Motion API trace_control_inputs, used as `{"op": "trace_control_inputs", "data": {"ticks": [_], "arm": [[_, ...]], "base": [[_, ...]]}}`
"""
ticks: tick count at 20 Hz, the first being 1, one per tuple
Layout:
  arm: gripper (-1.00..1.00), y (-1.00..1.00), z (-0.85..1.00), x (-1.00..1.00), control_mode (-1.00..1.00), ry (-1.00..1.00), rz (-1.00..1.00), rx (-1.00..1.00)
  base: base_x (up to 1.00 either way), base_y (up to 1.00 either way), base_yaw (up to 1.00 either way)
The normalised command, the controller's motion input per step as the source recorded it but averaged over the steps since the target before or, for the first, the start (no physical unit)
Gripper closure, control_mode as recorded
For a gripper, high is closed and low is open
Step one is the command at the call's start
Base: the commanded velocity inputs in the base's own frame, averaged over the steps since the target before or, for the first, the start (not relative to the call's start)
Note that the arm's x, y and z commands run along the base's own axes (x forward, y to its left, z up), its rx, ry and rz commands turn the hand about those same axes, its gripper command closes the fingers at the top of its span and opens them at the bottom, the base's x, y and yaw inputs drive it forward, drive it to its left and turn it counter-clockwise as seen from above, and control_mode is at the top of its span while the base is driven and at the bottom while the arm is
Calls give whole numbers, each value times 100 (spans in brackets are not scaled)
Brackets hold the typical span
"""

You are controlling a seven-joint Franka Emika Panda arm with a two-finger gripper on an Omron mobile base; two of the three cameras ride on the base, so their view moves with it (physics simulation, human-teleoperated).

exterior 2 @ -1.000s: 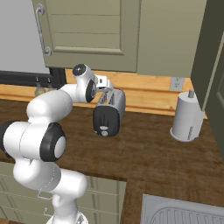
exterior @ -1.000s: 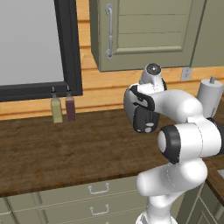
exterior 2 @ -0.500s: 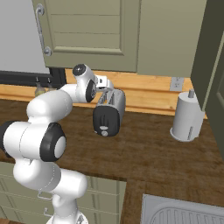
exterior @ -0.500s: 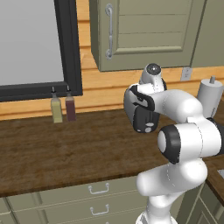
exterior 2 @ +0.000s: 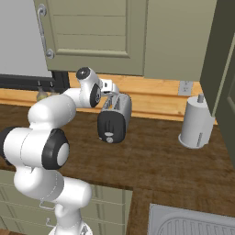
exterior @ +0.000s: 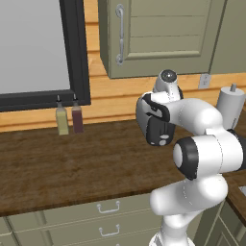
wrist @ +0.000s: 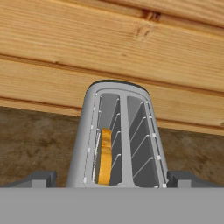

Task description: Start the toaster. Once the lever pops up, take the bread to the plate on the dining counter.

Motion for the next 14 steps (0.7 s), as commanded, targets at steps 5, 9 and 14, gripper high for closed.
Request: {"op": "trace_control_inputs", "data": {"ticks": [5, 9, 14], "arm": [[-100, 0, 0, 0, -100, 0, 0, 0], [-100, 0, 0, 0, -100, 0, 0, 0], [-100, 0, 0, 0, -100, 0, 0, 0]], "base": [[0, 0, 0], [0, 0, 0], [0, 0, 0]]}}
